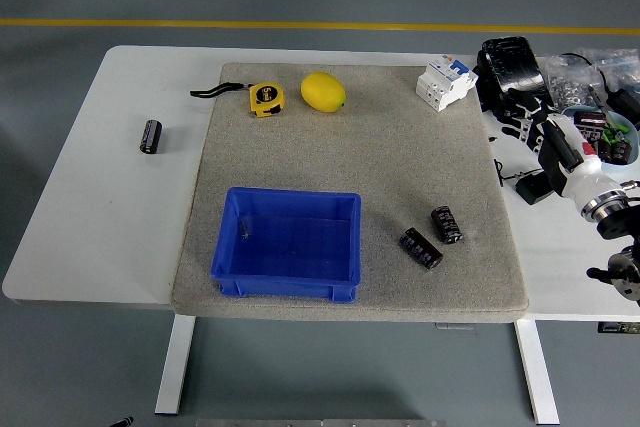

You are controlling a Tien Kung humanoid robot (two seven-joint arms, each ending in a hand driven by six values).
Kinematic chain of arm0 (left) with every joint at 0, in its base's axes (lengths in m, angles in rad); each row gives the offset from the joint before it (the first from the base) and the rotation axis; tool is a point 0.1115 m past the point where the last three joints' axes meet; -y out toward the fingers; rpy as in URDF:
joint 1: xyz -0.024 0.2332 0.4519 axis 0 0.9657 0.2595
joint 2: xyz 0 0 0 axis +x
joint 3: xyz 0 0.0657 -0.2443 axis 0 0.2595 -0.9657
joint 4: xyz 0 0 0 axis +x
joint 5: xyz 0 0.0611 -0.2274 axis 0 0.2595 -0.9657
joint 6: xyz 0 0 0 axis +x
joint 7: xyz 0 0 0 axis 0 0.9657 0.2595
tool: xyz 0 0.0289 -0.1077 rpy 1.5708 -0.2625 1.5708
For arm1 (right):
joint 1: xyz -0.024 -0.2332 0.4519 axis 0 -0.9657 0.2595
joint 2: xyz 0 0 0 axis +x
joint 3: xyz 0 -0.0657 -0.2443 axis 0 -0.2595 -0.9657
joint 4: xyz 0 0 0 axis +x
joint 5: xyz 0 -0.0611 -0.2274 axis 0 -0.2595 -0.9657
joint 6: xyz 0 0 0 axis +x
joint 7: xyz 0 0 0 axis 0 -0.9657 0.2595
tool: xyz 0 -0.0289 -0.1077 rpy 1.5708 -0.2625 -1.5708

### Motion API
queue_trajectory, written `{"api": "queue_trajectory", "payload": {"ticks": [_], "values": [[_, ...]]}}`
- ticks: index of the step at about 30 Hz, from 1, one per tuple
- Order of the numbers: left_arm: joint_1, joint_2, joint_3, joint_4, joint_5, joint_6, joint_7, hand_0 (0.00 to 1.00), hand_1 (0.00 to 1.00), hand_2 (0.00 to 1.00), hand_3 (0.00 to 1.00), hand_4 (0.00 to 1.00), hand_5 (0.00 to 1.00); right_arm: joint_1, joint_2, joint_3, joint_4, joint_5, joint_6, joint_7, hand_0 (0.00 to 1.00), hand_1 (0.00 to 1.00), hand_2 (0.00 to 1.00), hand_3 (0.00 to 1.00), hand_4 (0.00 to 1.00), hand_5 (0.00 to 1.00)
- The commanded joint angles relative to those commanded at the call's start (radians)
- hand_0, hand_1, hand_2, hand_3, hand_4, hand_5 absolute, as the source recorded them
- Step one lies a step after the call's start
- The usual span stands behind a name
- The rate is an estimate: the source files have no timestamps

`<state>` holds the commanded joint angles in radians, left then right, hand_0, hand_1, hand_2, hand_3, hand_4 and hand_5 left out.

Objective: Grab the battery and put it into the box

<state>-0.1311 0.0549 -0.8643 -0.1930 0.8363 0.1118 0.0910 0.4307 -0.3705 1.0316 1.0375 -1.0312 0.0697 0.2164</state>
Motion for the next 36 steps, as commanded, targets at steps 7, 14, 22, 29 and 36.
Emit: {"api": "queue_trajectory", "payload": {"ticks": [7, 14, 22, 29, 36], "values": [[0.001, 0.000, -0.004, -0.001, 0.007, 0.003, 0.004, 0.727, 0.793, 0.826, 0.641, 0.740, 0.603, 0.064, -0.029, -0.107, -0.041, -0.147, 0.069, 0.075, 0.896, 0.843, 0.876, 0.904, 0.908, 0.368], [0.001, 0.004, -0.011, -0.001, 0.022, 0.001, 0.005, 0.726, 0.793, 0.825, 0.641, 0.740, 0.603, 0.143, -0.076, -0.196, -0.051, -0.386, 0.100, 0.179, 0.888, 0.842, 0.865, 0.900, 0.881, 0.308], [-0.005, 0.004, 0.002, -0.001, 0.008, 0.001, 0.003, 0.727, 0.793, 0.825, 0.639, 0.740, 0.604, 0.199, -0.080, -0.253, -0.066, -0.555, 0.059, 0.235, 0.840, 0.796, 0.826, 0.855, 0.857, 0.185], [-0.010, 0.005, 0.015, -0.002, -0.010, 0.002, 0.002, 0.721, 0.792, 0.823, 0.639, 0.739, 0.602, 0.214, -0.066, -0.301, -0.075, -0.630, 0.061, 0.248, 0.829, 0.788, 0.823, 0.856, 0.859, 0.166], [-0.012, 0.005, 0.020, -0.002, -0.020, 0.005, 0.000, 0.720, 0.790, 0.823, 0.638, 0.739, 0.604, 0.214, -0.070, -0.315, -0.050, -0.657, 0.079, 0.245, 0.834, 0.790, 0.821, 0.857, 0.855, 0.162]]}}
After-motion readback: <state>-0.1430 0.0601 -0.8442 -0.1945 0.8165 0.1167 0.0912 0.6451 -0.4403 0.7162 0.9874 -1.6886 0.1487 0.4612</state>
